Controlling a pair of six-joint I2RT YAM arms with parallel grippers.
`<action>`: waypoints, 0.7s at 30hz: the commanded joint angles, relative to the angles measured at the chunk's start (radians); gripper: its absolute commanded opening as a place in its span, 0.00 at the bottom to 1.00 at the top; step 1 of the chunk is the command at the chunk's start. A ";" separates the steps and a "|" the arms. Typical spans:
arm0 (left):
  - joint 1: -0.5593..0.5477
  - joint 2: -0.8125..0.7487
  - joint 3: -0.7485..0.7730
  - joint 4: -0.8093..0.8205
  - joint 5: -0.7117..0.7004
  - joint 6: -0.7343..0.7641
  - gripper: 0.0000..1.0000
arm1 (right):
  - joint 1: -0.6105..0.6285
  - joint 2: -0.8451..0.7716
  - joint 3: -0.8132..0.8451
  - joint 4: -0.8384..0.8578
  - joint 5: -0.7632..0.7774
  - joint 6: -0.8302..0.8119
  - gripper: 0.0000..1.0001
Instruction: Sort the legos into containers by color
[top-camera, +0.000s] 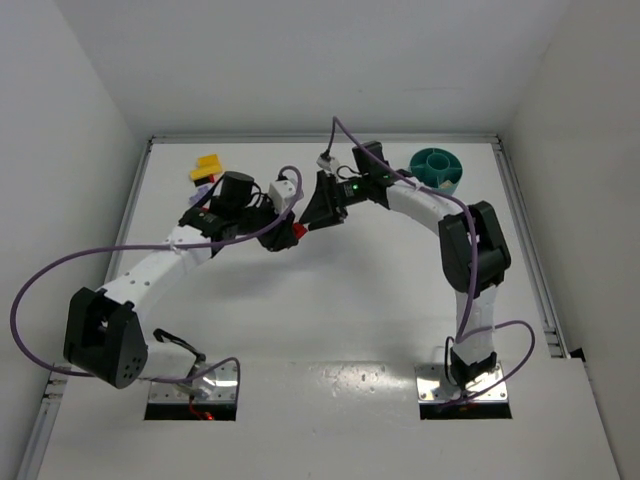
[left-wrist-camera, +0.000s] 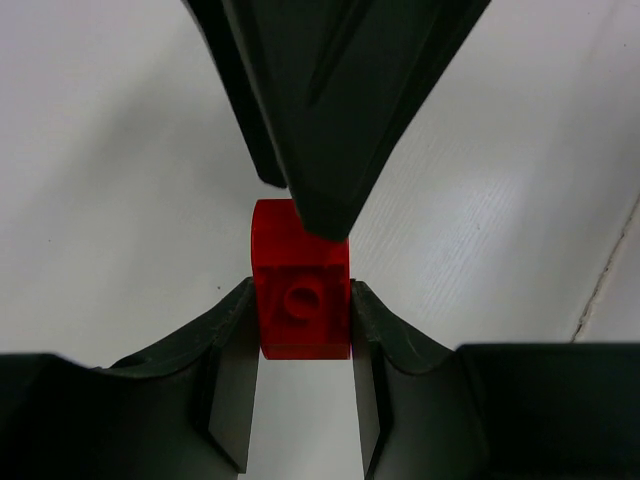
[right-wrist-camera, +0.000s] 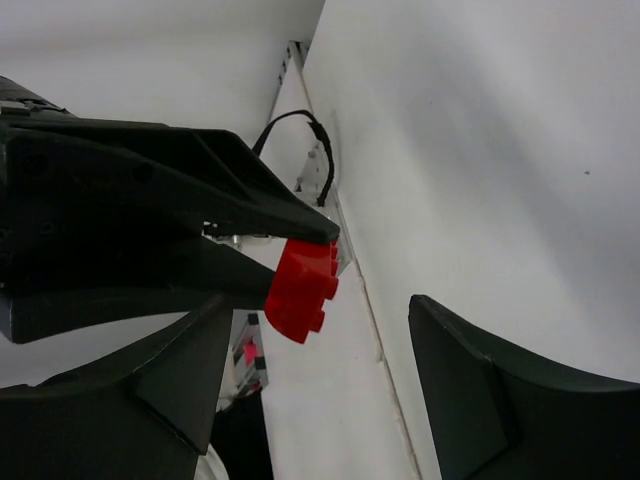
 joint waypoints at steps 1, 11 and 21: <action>-0.018 -0.011 0.000 0.035 -0.008 0.015 0.29 | 0.031 0.015 0.057 0.052 -0.059 0.016 0.72; -0.018 -0.031 -0.040 0.078 -0.059 0.015 0.29 | 0.069 0.034 0.035 0.155 -0.101 0.090 0.42; -0.018 -0.071 -0.069 0.088 -0.111 0.015 0.59 | 0.048 0.005 0.001 0.175 -0.101 0.101 0.06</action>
